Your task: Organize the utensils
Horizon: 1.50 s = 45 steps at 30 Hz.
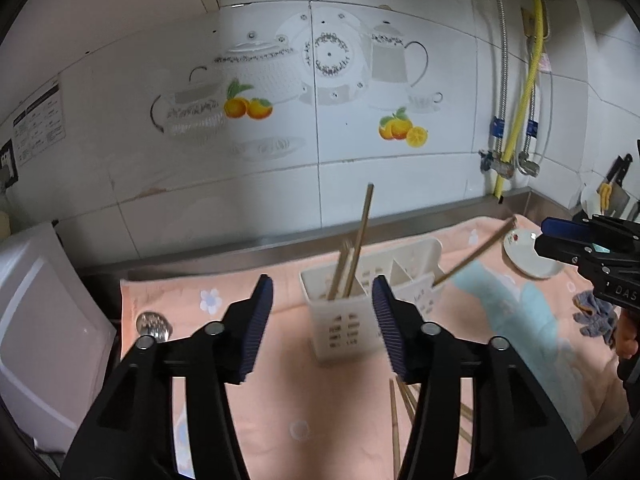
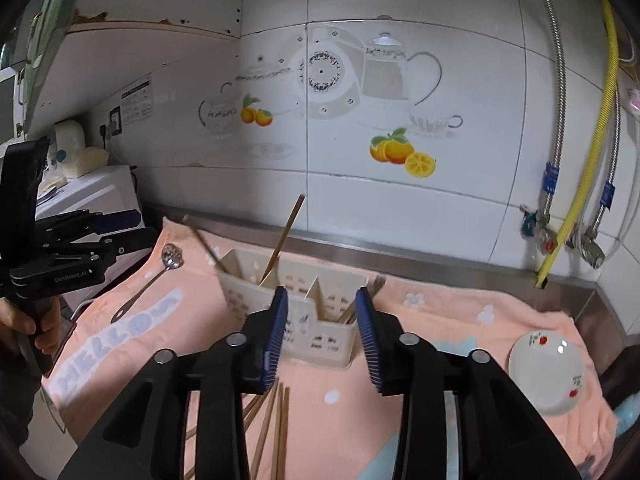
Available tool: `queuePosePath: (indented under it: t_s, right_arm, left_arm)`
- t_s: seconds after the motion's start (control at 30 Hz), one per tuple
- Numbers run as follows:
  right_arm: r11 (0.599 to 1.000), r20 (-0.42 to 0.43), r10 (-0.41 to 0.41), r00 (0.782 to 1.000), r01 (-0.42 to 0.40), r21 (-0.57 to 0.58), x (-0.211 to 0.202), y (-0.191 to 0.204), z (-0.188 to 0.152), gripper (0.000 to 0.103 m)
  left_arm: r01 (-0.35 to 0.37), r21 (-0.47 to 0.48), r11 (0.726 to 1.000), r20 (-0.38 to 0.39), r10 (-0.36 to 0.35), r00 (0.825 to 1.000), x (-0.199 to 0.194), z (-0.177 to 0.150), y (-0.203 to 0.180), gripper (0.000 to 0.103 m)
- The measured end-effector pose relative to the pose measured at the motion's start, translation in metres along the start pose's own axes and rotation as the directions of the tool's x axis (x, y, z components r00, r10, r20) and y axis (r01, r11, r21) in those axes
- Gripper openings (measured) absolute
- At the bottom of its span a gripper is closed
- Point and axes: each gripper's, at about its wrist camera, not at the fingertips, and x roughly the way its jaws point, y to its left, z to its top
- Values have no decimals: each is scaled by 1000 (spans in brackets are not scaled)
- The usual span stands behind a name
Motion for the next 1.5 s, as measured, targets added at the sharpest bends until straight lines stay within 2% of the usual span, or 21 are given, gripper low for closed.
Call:
queuePosePath:
  t_s: [0.2, 0.27, 0.47, 0.7, 1.07, 1.23, 1.5]
  right_arm:
    - [1000, -29, -3, 1000, 3, 10, -10, 9, -38, 46]
    - [1000, -51, -4, 999, 5, 23, -12, 10, -56, 48]
    - [999, -134, -3, 991, 10, 51, -8, 12, -99, 51]
    - [999, -210, -10, 978, 21, 49, -6, 17, -140, 55]
    - [998, -335, -53, 941, 56, -2, 8, 24, -197, 64]
    - [998, -370, -56, 927, 62, 3, 12, 19, -210, 65]
    - [998, -388, -57, 920, 61, -1, 17, 18, -216, 67]
  left_arm:
    - [5, -19, 1000, -36, -5, 999, -9, -36, -3, 75]
    - [5, -33, 999, -55, -7, 998, -9, -48, -4, 85]
    - [-3, -37, 999, -109, -1, 994, -10, -82, -12, 95]
    - [-1, -10, 1000, -172, -1, 985, -8, -112, -23, 98]
    - [-27, -82, 996, -263, 5, 965, 1, -154, -11, 98]
    - [-53, -93, 994, -285, 24, 958, 0, -163, -4, 98]
    - [-74, -115, 991, -311, 35, 950, 2, -173, 2, 98]
